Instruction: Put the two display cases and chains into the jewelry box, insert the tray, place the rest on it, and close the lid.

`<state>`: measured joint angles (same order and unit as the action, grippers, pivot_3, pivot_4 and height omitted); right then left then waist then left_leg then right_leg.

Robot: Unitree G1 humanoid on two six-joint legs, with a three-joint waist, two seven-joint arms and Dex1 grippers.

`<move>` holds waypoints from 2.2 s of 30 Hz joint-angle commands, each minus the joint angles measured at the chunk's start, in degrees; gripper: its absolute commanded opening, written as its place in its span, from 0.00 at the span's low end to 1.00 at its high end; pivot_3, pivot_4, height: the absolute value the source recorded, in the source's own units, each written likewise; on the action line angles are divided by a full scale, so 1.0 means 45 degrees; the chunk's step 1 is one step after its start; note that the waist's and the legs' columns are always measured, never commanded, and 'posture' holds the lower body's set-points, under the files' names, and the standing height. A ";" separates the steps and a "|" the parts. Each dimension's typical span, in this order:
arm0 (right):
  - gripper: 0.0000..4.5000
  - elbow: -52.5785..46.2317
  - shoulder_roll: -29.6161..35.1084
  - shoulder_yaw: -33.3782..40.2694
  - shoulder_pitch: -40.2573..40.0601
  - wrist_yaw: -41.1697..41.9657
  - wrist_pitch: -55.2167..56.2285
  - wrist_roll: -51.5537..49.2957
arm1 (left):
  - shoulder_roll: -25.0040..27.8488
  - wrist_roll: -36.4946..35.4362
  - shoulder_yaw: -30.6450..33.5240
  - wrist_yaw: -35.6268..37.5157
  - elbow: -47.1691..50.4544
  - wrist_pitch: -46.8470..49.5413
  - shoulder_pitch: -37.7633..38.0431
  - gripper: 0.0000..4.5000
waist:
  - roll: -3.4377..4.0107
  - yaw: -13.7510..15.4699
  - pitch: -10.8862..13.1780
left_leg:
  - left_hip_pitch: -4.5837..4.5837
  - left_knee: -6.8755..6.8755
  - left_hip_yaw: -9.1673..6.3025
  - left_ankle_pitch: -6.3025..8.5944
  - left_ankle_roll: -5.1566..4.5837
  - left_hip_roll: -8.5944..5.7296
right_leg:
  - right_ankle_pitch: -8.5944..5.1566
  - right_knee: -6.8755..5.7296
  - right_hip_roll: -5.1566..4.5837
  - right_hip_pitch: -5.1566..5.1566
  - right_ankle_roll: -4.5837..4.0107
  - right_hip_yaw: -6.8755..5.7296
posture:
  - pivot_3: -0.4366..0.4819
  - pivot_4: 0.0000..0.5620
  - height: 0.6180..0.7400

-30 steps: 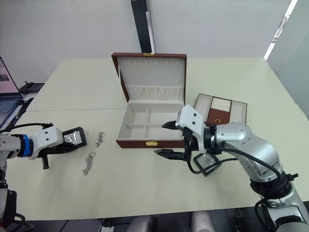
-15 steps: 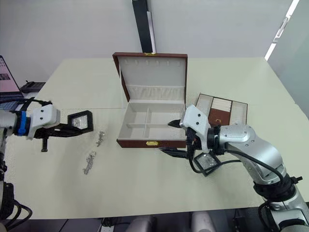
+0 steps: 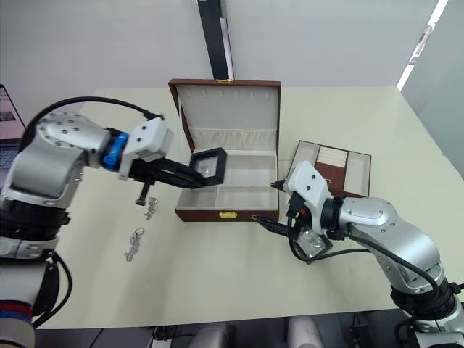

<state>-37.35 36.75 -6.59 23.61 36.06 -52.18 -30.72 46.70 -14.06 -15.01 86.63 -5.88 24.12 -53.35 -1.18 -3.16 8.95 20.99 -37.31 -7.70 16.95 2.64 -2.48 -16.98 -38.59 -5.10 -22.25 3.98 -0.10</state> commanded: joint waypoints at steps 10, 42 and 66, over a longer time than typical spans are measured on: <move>1.00 -0.0847 -0.0509 0.0279 0.0292 -0.2112 -0.1745 0.0144 | -0.3490 0.3556 -0.1803 -0.1136 -0.7407 -0.5394 -0.3140 0.00 | -0.0004 0.0028 0.0003 | 0.0015 -0.0018 -0.0004 -0.0001 0.0001 -0.0006 | -0.0001 0.0004 -0.0003 -0.0005 -0.0003 -0.0013 | 0.48 0.27 1.00; 1.00 -0.0950 -0.1089 0.0229 0.0746 -0.3429 -0.3089 0.0526 | -0.5617 0.6326 -0.1667 -0.3289 -1.2686 -0.7951 -0.4083 0.00 | -0.0005 -0.0015 0.0004 | 0.0125 -0.0127 -0.0078 0.0003 -0.0005 -0.0018 | -0.0001 -0.0011 -0.0009 -0.0027 -0.0003 -0.0095 | 0.48 0.27 1.00; 1.00 -0.0711 -0.0531 0.0523 0.0778 -0.3030 -0.2449 0.0832 | -0.3924 0.3578 0.0481 -0.0532 -0.7853 -0.5288 -0.3294 0.99 | 0.0004 -0.0084 0.0000 | 0.0144 -0.0131 -0.0079 0.0002 -0.0003 -0.0015 | -0.0001 -0.0034 -0.0010 -0.0058 -0.0003 -0.0091 | 0.48 0.27 1.00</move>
<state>-39.73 33.34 -6.08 26.43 21.62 -65.00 -27.72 26.93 6.76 -15.77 80.23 -48.56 -3.88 -70.51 -1.16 -3.54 8.95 21.63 -37.89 -8.04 16.96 2.63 -2.53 -16.98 -38.77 -5.15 -22.53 3.97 -0.48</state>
